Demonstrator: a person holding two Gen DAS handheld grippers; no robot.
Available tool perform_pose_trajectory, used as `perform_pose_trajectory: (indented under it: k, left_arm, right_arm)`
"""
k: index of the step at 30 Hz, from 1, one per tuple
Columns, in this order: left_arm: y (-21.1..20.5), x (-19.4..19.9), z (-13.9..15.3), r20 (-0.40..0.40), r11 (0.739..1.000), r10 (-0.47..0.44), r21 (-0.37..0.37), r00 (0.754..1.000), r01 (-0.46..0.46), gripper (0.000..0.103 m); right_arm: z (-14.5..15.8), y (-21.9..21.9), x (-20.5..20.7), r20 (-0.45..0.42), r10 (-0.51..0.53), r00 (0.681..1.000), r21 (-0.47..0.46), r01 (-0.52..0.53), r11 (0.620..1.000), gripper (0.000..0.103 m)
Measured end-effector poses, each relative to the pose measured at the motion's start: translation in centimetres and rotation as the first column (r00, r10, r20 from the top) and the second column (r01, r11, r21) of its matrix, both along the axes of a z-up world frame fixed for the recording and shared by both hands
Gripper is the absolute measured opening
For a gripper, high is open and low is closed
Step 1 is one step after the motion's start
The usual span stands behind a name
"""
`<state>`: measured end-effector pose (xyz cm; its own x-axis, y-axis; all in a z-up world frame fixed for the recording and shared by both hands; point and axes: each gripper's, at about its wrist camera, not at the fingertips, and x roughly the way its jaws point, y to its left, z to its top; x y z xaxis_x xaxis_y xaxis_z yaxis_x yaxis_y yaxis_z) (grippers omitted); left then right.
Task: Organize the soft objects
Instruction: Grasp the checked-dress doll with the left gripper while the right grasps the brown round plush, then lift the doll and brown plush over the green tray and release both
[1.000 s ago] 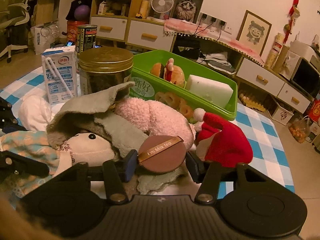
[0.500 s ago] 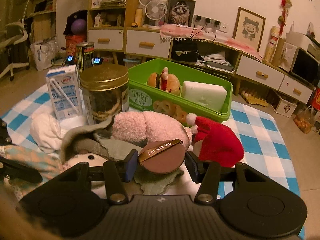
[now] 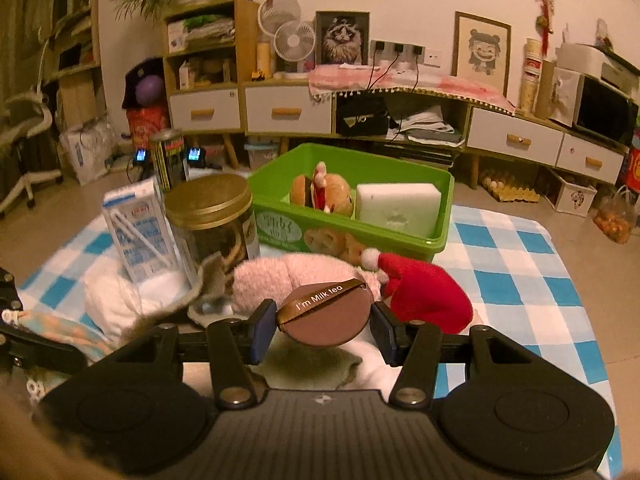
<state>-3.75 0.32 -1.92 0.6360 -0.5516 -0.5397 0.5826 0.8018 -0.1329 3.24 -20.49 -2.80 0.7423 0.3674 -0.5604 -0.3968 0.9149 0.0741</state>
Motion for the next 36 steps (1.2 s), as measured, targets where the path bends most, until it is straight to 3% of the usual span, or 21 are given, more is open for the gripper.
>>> perform_pose_trajectory:
  k: [26, 36]
  left_arm:
    - [0.6, 1.6, 7.5, 0.117, 0.970, 0.063, -0.239, 0.991, -0.034, 0.000]
    - [0.3, 5.6, 9.8, 0.112, 0.949, 0.142, -0.298, 0.984, -0.103, 0.000]
  right_arm:
    - [4.7, -3.1, 1.7, 0.033, -0.104, 0.994, 0.209, 0.095, 0.973, 0.017]
    - [5.4, -3.9, 4.1, 0.020, -0.149, 0.989, 0.249, 0.139, 0.958, 0.017]
